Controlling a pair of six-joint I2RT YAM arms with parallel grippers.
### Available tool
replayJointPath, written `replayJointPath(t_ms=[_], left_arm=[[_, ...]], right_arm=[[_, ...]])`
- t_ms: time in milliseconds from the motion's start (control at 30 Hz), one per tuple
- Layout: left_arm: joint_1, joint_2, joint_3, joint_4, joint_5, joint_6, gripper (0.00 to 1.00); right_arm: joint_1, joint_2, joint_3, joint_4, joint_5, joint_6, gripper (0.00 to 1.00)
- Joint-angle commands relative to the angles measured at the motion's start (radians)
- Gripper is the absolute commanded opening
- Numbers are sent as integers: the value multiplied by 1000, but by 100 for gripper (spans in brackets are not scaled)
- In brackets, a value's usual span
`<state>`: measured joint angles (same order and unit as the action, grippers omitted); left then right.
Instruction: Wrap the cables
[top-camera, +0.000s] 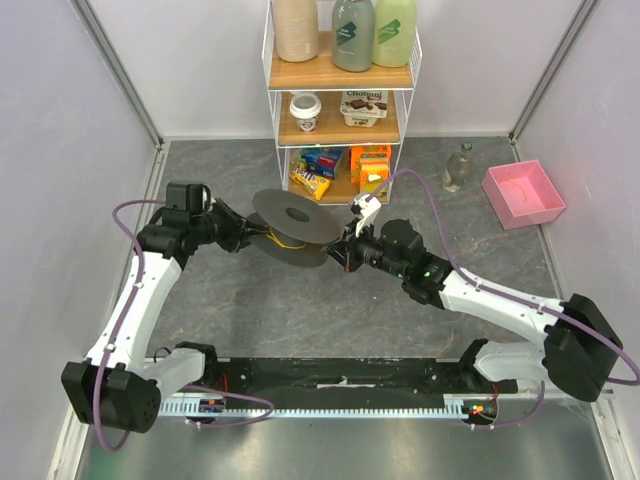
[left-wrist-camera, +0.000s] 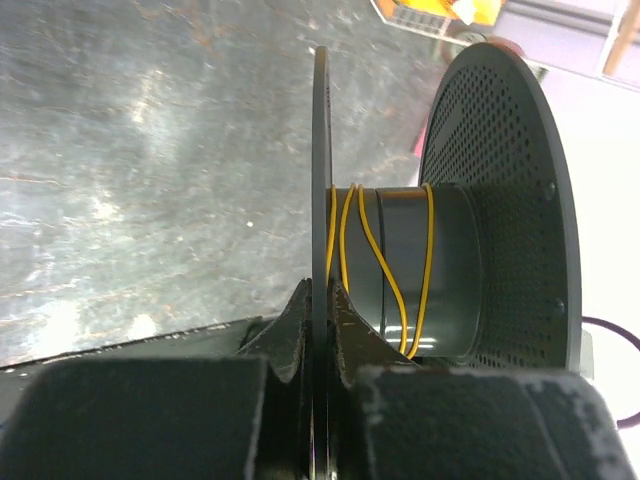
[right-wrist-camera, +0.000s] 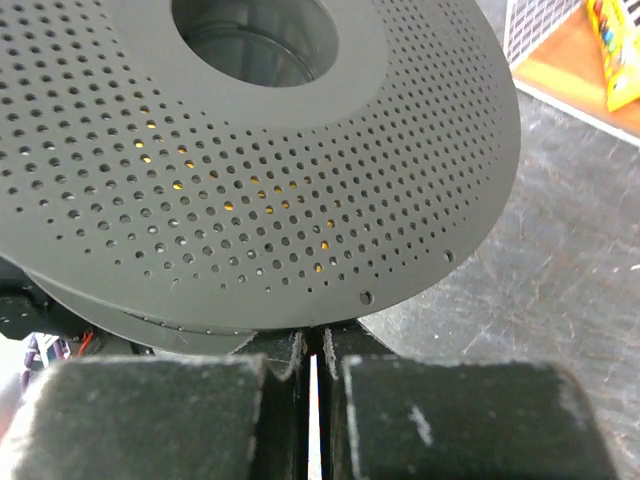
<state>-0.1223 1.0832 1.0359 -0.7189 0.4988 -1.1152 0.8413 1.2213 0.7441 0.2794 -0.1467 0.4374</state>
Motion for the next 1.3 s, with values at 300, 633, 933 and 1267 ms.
replayJointPath(t_ms=[300, 633, 933, 1267], left_arm=[[-46, 81, 4, -129, -348, 84, 2], [-45, 194, 52, -194, -437, 144, 2], [-54, 290, 156, -224, -526, 204, 2], [-59, 376, 199, -208, -540, 198, 2]], right_arm=[[84, 164, 6, 190, 114, 164, 0], [102, 309, 90, 161, 133, 244, 0], [102, 385, 152, 136, 134, 230, 0], [84, 434, 193, 87, 134, 224, 32]])
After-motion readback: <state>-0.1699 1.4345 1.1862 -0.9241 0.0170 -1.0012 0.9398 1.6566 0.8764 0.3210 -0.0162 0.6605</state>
